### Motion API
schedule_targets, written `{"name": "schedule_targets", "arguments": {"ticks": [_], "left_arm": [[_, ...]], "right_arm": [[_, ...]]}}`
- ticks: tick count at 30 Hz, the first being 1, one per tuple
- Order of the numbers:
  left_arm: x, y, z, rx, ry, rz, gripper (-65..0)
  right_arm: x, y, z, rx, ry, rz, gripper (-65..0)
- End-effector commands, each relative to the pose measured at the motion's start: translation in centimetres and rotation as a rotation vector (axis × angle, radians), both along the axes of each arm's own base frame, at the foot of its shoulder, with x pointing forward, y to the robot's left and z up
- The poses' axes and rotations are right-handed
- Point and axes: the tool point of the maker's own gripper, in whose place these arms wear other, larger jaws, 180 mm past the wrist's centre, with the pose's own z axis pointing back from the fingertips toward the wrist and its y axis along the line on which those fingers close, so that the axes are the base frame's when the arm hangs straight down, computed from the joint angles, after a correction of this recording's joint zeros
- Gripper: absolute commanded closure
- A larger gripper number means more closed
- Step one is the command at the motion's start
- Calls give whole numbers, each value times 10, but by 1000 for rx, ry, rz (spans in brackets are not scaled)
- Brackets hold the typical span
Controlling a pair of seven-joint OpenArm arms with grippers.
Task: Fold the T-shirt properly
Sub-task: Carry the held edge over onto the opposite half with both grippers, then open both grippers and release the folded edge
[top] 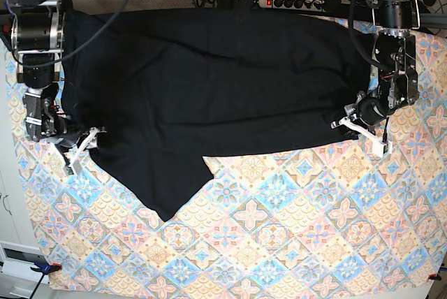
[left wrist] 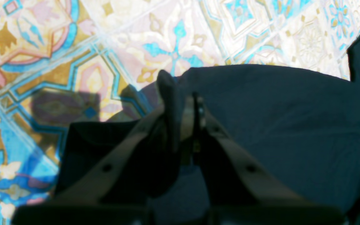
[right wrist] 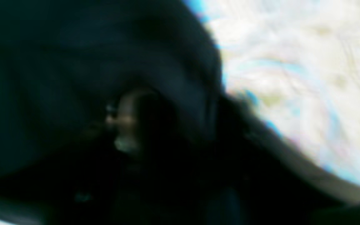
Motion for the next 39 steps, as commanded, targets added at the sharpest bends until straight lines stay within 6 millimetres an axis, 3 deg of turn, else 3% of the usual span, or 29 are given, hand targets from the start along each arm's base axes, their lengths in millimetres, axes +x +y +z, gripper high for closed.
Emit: {"name": "schedule_targets", "arguments": {"ticks": [1,3,6,10,16,26,30,34,39], "left_arm": [[13,6,16,11,-53,2,-3],[14,6,17,11,-55,2,-3],[14,6,17,11,-55,2,-3],[15,4,24,17,-76,-8,-3],[10,-8,43,41,-131,-59,-3],[-20,-14,70,113,-179,-146,-3],[-39,2,75,146,-172,-123,-3],[-59,20,70,183,-129,-107,-3],[-79,24,57,190,-71,-115,-3]], "right_arm": [[-2,5,2,13,13,43,-161],[-2,6,2,18,10,48,-82],[-1,6,4,19,5,46,-22],[20,11,30,0,-89,87,-15],[16,-15,62,-33,-212,46,-15],[-21,-32,71,-96,-217,30,-16],[-40,-39,65,-106,-201,16,-16],[-62,-52,65,-126,-195,-16,-16],[-87,-58,64,-150,-181,-17,-17]]}}
